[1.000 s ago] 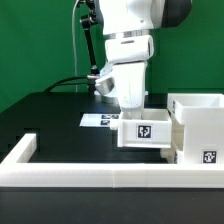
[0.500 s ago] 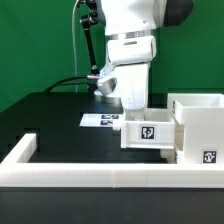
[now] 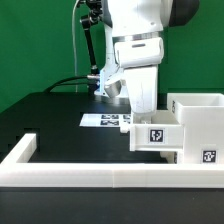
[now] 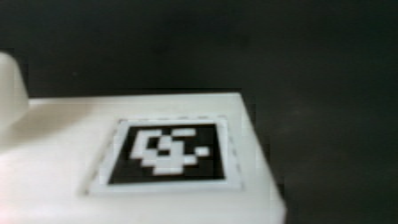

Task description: Assemble drawer

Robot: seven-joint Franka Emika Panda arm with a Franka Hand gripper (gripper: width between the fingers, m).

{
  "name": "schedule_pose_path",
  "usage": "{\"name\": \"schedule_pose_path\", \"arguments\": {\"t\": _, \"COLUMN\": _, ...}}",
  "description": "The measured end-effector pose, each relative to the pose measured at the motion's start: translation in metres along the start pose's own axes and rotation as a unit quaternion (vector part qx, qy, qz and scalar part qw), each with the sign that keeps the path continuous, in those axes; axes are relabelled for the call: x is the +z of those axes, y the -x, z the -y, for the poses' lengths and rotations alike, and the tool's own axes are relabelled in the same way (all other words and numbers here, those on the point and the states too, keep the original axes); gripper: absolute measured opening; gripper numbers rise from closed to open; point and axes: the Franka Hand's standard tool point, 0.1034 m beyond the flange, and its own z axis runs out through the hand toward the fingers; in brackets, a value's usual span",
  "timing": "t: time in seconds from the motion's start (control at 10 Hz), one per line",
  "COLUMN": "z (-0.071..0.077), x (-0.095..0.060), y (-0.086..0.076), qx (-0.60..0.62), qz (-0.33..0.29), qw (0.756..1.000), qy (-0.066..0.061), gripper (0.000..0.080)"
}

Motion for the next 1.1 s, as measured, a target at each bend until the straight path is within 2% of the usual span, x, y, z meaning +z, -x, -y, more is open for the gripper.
{"name": "schedule_pose_path", "arguments": {"t": 0.5, "z": 0.0, "x": 0.001, "y": -0.005, "qx": 0.023, "qz": 0.0, "qw": 1.0, "qy": 0.004, "gripper": 0.0044}}
{"name": "schedule_pose_path", "arguments": {"t": 0.6, "z": 0.0, "x": 0.001, "y": -0.003, "qx": 0.024, "qz": 0.0, "qw": 1.0, "qy": 0.002, "gripper": 0.0044}}
{"name": "schedule_pose_path", "arguments": {"t": 0.7, "z": 0.001, "x": 0.0, "y": -0.003, "qx": 0.024, "qz": 0.001, "qw": 1.0, "qy": -0.008, "gripper": 0.0044}}
{"name": "schedule_pose_path", "arguments": {"t": 1.1, "z": 0.005, "x": 0.003, "y": 0.005, "qx": -0.01, "qz": 0.001, "qw": 1.0, "qy": -0.01, "gripper": 0.0044}}
